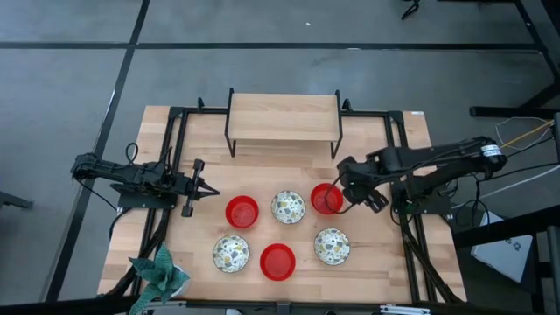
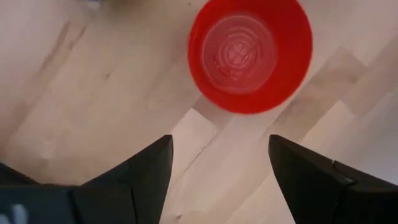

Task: Pick & Place Mini bowls
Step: Put the right red bowl on the shelf

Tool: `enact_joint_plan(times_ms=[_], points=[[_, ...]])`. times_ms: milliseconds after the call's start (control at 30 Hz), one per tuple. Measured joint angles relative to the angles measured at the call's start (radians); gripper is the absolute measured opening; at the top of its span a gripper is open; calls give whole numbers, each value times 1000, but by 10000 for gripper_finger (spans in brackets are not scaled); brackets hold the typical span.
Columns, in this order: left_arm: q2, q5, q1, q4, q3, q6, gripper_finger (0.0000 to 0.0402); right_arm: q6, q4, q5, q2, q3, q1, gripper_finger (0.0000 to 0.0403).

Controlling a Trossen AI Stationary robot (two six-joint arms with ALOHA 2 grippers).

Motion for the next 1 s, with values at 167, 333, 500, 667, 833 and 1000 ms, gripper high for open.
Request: enact_joint_plan(times_ms=[167, 333, 500, 667, 833, 1000], points=[[0, 0, 0, 0, 0, 0, 4, -60, 91, 0, 0, -39, 0, 263], [0, 0, 0, 0, 0, 0, 4, -134, 148, -1, 16, -61, 2, 263], [0, 0, 0, 0, 0, 0, 4, -150, 162, -1, 64, -61, 2, 263], [0, 0, 0, 0, 0, 0, 4, -185, 165, -9, 101, -61, 3, 263], [0, 0, 0, 0, 0, 0, 4, -186, 172, -11, 130, -61, 28, 263], [0, 0, 0, 0, 0, 0, 4, -184, 196, -12, 153, -61, 61, 263]])
